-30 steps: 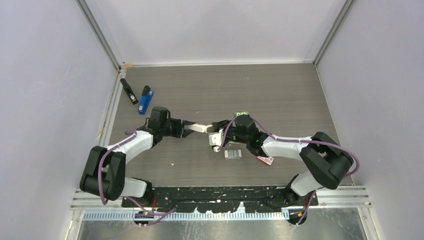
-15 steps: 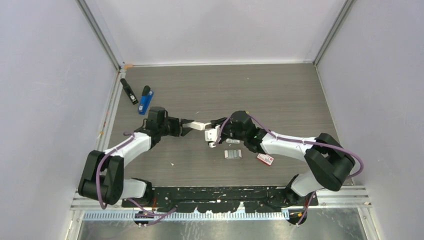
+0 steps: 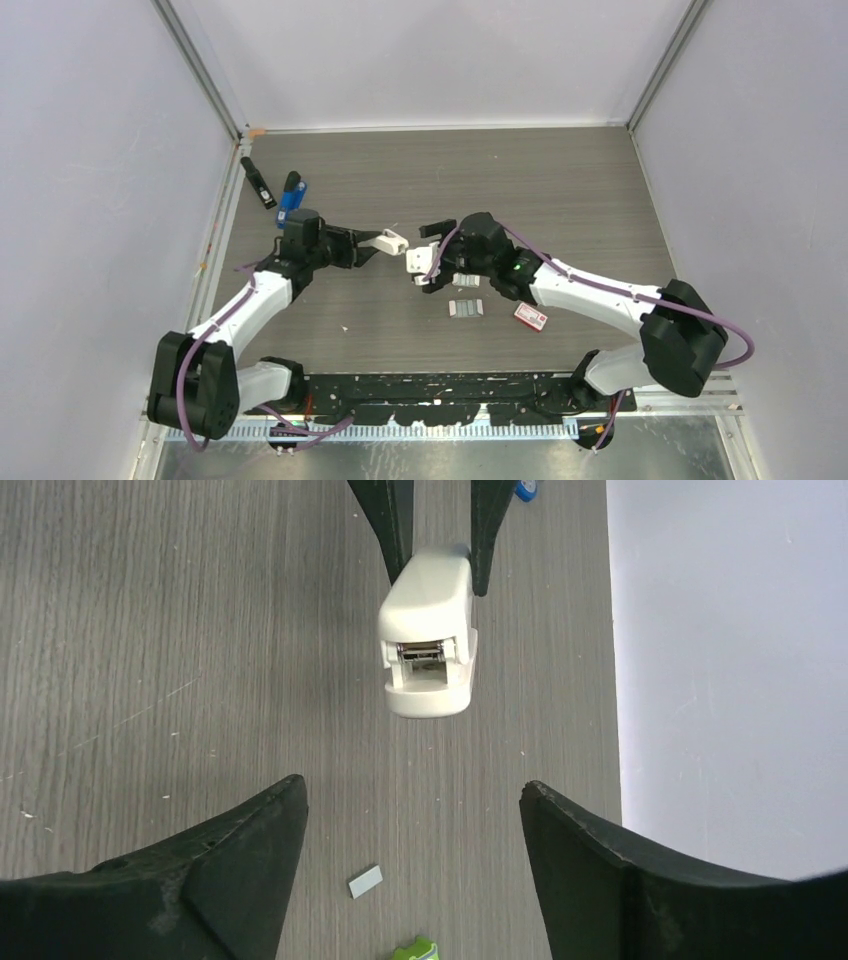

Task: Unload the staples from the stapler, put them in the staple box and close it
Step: Unload the staple at the center of the board.

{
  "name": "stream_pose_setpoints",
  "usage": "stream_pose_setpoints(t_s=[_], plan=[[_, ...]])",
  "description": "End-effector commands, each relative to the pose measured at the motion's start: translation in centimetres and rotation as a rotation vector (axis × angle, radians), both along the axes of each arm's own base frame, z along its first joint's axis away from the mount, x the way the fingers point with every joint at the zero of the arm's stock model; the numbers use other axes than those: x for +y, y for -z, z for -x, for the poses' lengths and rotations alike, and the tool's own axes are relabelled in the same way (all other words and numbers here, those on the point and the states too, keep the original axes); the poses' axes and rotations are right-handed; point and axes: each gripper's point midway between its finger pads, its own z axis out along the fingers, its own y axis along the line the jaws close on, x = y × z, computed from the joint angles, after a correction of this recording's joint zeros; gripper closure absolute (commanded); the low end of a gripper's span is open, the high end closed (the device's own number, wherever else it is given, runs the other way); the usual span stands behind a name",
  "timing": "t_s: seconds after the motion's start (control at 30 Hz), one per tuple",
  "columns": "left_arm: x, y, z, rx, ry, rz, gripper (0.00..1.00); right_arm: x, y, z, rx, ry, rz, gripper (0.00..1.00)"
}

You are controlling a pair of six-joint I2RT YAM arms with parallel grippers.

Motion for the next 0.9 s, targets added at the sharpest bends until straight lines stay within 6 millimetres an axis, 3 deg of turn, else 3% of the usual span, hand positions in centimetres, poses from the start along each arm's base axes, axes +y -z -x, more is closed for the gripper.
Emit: stream_pose_setpoints(t_s=[0.0, 0.33, 0.6, 0.87], plan=[[0.1, -2.3, -0.2, -0.082, 0.009, -0.002, 1.0, -1.3, 0.2, 2.6, 0.025, -0.098, 0.09, 0.15], [1.2, -2.7, 0.9, -0.157, 0.022, -0.091, 1.0, -3.3, -2.1, 4.4, 0.134, -0.14, 0.099, 0.09], [3.1, -2.2, 1.7, -0.232, 0.04, -0.23, 1.0, -7.0, -4.0, 6.0, 0.318, -0.169, 0.033, 0.09], [4.2, -3.9, 2.4, -0.458, 0.108, -0.405, 1.0, -12.4, -4.4, 6.9, 0.486, -0.022, 0.048, 0.07]])
